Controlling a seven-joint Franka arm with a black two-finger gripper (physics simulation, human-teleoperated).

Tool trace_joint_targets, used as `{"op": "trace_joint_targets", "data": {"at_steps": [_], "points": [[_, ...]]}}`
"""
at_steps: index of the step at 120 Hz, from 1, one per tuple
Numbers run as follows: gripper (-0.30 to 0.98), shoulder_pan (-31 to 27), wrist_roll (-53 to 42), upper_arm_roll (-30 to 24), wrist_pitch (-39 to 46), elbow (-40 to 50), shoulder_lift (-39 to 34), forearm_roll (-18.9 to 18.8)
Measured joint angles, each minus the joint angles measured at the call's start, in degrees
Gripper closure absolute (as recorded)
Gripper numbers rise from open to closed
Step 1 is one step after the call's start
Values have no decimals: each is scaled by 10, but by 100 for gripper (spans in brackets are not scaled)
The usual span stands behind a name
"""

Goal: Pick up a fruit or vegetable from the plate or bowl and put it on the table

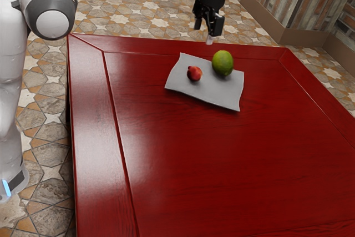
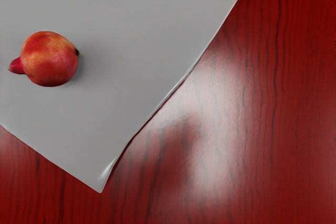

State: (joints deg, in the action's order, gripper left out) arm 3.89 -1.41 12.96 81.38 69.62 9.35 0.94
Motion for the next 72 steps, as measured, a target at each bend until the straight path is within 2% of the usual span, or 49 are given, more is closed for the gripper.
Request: {"op": "trace_joint_targets", "data": {"at_steps": [72], "points": [[0, 2, -8, 1, 12, -20, -1, 0]]}}
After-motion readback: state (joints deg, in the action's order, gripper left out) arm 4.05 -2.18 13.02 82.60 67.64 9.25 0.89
